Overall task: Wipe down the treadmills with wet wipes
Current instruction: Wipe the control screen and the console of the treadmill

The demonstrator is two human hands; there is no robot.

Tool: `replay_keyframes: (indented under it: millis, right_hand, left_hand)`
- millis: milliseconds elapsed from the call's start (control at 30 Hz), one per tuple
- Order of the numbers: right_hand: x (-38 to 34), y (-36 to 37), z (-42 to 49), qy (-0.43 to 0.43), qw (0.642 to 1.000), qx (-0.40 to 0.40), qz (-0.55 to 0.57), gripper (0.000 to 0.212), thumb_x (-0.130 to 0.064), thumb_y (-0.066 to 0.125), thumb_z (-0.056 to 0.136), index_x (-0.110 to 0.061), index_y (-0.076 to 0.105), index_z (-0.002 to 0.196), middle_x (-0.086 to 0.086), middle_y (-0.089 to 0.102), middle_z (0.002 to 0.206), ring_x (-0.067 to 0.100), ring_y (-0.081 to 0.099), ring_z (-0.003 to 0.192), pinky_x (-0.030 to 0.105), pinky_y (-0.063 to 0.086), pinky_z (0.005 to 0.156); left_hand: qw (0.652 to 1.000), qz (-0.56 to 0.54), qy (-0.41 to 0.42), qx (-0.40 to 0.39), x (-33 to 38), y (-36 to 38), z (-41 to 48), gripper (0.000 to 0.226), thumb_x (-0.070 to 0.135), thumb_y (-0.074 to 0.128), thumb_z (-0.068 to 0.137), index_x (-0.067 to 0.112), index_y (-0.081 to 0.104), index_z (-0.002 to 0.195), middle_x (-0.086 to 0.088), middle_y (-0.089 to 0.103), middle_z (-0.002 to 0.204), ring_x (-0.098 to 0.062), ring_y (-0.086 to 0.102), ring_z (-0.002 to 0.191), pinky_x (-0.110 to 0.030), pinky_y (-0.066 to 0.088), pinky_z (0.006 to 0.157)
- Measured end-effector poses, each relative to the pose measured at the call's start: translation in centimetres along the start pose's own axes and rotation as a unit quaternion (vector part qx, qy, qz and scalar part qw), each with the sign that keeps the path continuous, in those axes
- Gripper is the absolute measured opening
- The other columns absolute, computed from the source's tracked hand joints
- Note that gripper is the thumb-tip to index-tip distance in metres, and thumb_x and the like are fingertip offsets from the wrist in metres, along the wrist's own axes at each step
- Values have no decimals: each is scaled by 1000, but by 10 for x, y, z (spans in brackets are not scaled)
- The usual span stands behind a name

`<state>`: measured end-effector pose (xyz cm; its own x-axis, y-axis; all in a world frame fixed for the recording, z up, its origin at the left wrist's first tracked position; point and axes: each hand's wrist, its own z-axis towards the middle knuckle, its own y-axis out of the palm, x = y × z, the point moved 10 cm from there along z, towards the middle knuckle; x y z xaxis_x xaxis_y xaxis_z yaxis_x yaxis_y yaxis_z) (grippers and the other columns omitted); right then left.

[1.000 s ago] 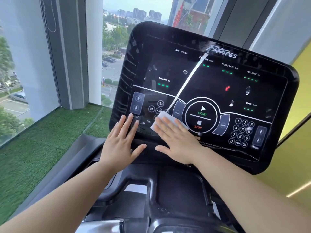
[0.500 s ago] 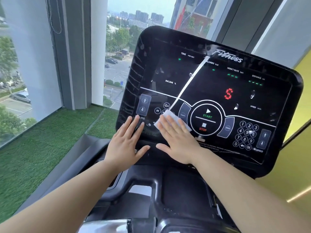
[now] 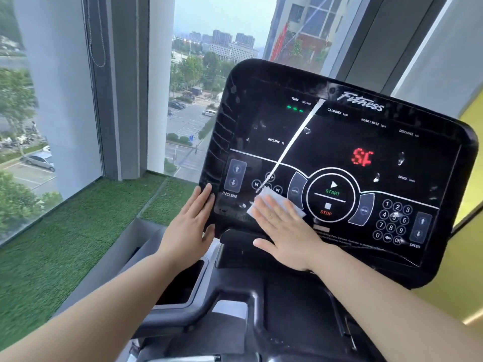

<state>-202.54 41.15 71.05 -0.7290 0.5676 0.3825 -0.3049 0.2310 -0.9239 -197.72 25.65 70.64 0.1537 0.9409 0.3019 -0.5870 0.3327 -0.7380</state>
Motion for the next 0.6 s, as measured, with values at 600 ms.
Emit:
replay_keyframes:
  millis: [600]
  right_hand:
    - [-21,-14,14,-38,998,-47,5,82,-69,-27,66,-31,-26,139,-15,-39,143,7,-46,127,31,-31,107]
  left_hand:
    - [998,55,29,5,6,-1,-2,62,23,32,79,-1,48,135,-8,35,150,-26,30,138,-27,27,108]
